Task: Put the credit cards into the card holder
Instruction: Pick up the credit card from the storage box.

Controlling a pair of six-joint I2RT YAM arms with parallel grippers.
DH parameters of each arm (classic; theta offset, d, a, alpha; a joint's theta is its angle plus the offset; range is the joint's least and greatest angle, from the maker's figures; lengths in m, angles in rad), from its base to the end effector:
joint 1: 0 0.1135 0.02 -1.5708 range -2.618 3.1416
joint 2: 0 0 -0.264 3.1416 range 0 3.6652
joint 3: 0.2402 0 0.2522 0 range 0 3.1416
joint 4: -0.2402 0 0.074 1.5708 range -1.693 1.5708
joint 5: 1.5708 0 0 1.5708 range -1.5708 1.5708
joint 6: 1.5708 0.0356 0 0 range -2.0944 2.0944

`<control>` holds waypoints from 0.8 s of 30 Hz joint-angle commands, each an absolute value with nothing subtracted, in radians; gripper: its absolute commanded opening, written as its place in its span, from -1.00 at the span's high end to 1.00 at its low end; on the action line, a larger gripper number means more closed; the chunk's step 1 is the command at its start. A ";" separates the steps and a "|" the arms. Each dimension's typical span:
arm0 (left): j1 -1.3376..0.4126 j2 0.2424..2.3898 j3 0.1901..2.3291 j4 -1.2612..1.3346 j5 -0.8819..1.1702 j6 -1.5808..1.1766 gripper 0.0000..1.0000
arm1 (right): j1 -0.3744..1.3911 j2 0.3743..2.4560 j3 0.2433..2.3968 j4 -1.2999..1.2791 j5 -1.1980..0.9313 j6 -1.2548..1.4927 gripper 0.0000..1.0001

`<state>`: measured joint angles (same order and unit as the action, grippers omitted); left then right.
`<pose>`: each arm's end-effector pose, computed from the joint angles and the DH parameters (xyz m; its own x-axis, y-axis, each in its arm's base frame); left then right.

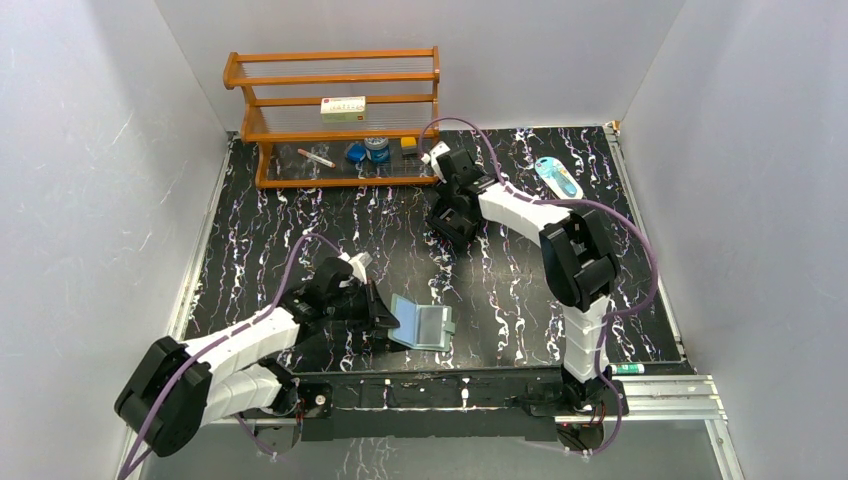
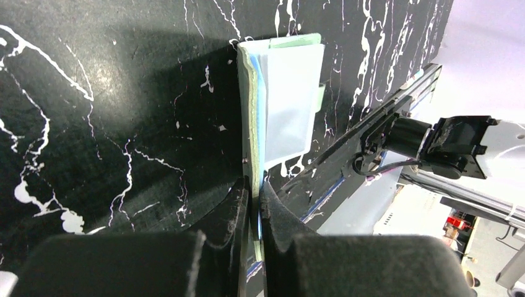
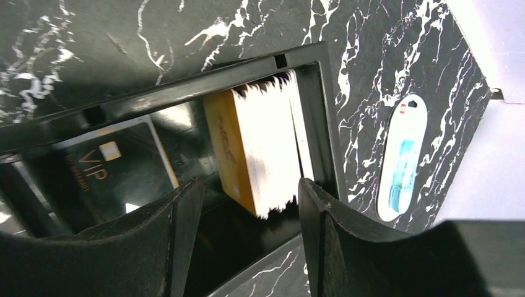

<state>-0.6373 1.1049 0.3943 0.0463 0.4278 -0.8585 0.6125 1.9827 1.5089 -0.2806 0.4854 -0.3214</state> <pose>0.1600 -0.1368 0.1695 -0.9323 -0.1666 -0.3210 0.1504 0.6286 -0.7631 0.3760 0.2439 0.2248 -0.4589 -0.6639 -0.5904 -0.3955 0.7477 -0.5334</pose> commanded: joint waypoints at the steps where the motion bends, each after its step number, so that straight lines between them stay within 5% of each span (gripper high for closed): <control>1: -0.638 1.021 0.358 0.068 0.452 -0.885 1.00 | 0.599 1.990 1.557 -0.233 0.480 -0.410 -0.32; 24: -0.638 0.981 0.391 0.010 0.429 -0.890 0.97 | 0.600 2.050 1.518 -0.156 0.553 -0.493 -0.14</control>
